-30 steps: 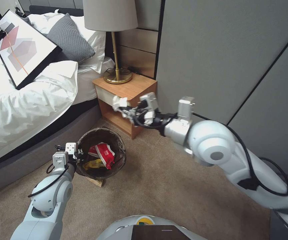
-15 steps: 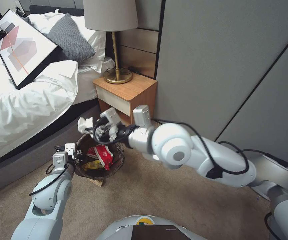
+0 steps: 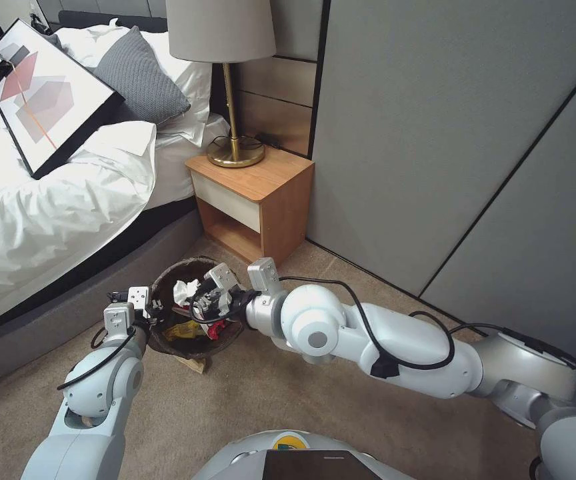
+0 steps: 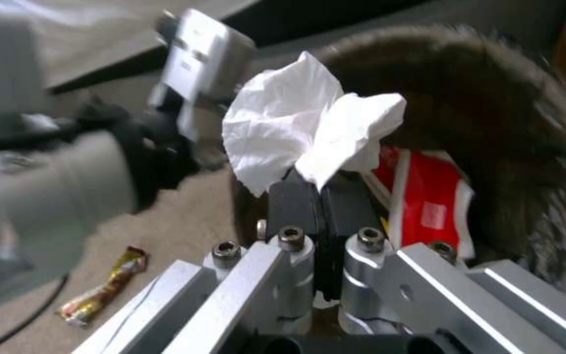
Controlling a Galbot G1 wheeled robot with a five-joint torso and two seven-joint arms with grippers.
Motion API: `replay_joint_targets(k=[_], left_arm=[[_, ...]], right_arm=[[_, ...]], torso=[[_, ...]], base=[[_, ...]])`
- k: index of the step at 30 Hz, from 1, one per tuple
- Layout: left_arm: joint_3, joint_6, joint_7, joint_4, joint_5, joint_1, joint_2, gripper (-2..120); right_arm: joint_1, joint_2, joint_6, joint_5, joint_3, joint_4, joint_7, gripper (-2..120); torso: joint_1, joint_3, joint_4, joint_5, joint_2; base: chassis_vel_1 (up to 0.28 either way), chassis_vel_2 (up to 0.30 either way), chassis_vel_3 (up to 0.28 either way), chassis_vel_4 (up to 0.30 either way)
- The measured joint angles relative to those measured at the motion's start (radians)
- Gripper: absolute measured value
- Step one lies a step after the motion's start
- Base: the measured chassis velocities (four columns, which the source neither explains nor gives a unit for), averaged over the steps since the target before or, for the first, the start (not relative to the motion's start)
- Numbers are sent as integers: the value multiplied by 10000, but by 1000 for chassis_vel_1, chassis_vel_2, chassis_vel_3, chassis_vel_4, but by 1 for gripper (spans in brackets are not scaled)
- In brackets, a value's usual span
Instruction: Pick up the trash bin, then pick up the garbage from the floor and place it into the trash bin.
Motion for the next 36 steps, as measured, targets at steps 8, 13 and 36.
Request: replay_joint_targets(k=[8,13,36], left_arm=[[1,0,6,97,-15,-40,-56,0],[6,0,19,111,-14,-40,-78,0],[4,0,33,129,-20,17,-68,0]], right_arm=[[-273,217,3,-91,-159,-499,115,0],[-273,530,41,-152,-162,-918,106,0],[111,1454,186,-328,154,-1860,66,47]], torso=[[0,0,0,0,0],[0,0,-1,-1,0],[0,0,0,-1,0]], base=[[0,0,0,0],[0,0,0,0],[0,0,0,0]])
